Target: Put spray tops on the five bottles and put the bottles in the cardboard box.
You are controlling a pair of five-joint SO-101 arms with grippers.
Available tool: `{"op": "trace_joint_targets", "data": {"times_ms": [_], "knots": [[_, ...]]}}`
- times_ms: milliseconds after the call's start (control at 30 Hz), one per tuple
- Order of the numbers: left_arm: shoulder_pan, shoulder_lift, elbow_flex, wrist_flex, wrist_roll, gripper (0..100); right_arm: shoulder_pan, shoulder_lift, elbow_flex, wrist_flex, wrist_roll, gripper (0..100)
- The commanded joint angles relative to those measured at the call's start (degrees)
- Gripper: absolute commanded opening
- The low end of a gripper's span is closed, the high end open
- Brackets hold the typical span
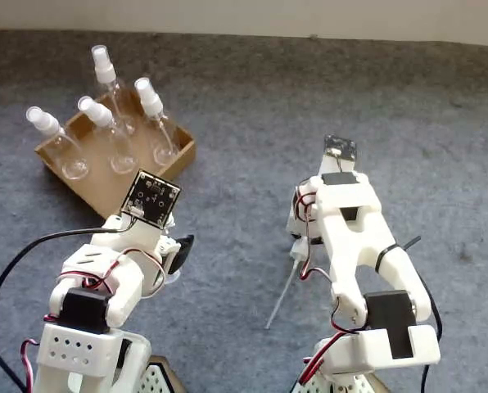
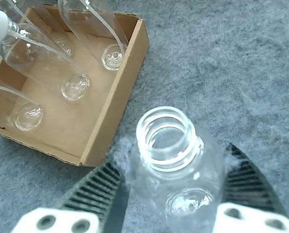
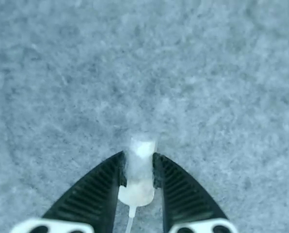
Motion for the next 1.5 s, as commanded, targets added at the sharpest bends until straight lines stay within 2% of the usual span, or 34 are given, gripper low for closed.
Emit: {"op": "trace_joint_targets", "data": {"times_ms": [0, 767, 967, 1200, 1467], "knots": [[-0.3, -0.7, -0.3, 0.2, -0.5, 20, 1.1, 0.2, -1.7, -2.3, 1.8, 2.9], [-0.3, -0.7, -0.2, 0.1, -0.5, 20, 0.8, -0.2, -2.1, -2.2, 2.2, 2.9], [-0.3, -0.7, -0.2, 0.1, -0.5, 20, 0.9, -0.3, -2.1, -2.0, 2.2, 11.8], [-0.3, -0.7, -0.2, 0.1, -0.5, 20, 1.0, -0.3, -2.9, -1.8, 2.2, 12.4], [-0.3, -0.7, -0.2, 0.2, -0.5, 20, 1.0, -0.3, -14.6, 11.2, 2.2, 12.5]]}}
